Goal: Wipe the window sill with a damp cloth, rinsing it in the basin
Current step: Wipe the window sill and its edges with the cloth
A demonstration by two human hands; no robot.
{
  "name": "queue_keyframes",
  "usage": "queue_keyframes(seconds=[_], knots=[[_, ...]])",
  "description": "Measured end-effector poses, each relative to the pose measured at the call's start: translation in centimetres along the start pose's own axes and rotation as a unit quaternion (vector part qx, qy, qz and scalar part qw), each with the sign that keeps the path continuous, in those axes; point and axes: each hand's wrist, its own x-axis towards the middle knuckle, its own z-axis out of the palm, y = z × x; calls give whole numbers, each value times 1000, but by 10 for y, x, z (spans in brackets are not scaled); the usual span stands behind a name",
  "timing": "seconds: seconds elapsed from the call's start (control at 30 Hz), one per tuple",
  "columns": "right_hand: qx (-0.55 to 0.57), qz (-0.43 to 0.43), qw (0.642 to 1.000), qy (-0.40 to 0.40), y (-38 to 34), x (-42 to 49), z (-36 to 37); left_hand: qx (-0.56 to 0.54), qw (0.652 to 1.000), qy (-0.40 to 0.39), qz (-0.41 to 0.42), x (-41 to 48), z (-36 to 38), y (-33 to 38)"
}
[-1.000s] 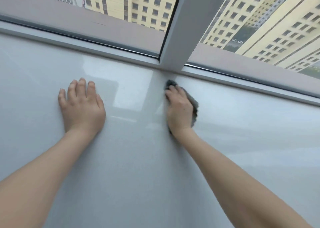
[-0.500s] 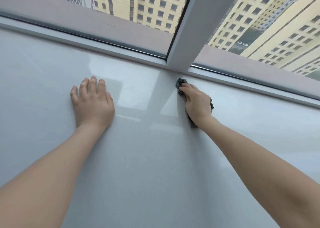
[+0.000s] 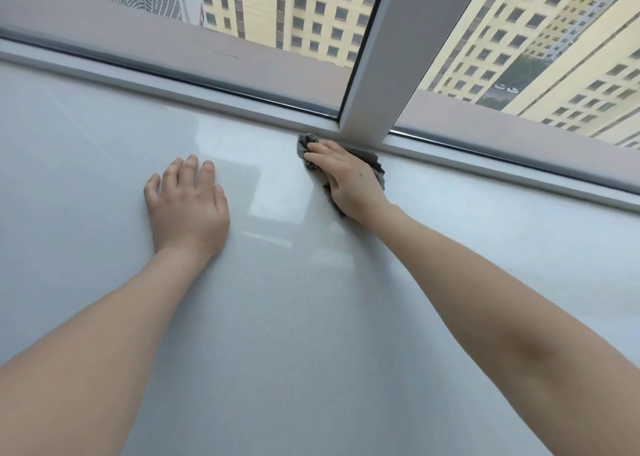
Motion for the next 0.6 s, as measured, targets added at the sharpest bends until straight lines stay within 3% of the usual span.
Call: queue_keyframes(seconds=[0.07, 0.17, 0.3, 0.37, 0.43, 0.53, 0.6], knots=[[-11, 9, 1000, 6, 30, -25, -21, -2, 1000, 5, 1, 0, 1, -1], [-41, 119, 991, 40, 94, -89, -66, -9, 1000, 19, 2, 0, 0, -1], [-114, 372, 916, 98, 154, -184, -112, -21, 999, 40, 5, -1, -2, 2], [-156, 419, 890, 85, 141, -190, -102, -18, 999, 40, 5, -1, -2, 3], [-165, 369, 912, 68, 102, -178, -79, -24, 999, 35, 3, -2, -4, 5], [-118, 193, 974, 36, 13, -180, -34, -48, 998, 36, 3, -5, -10, 9], [-61, 46, 997, -34, -59, -221, -11, -58, 997, 36, 20, -14, -18, 18]])
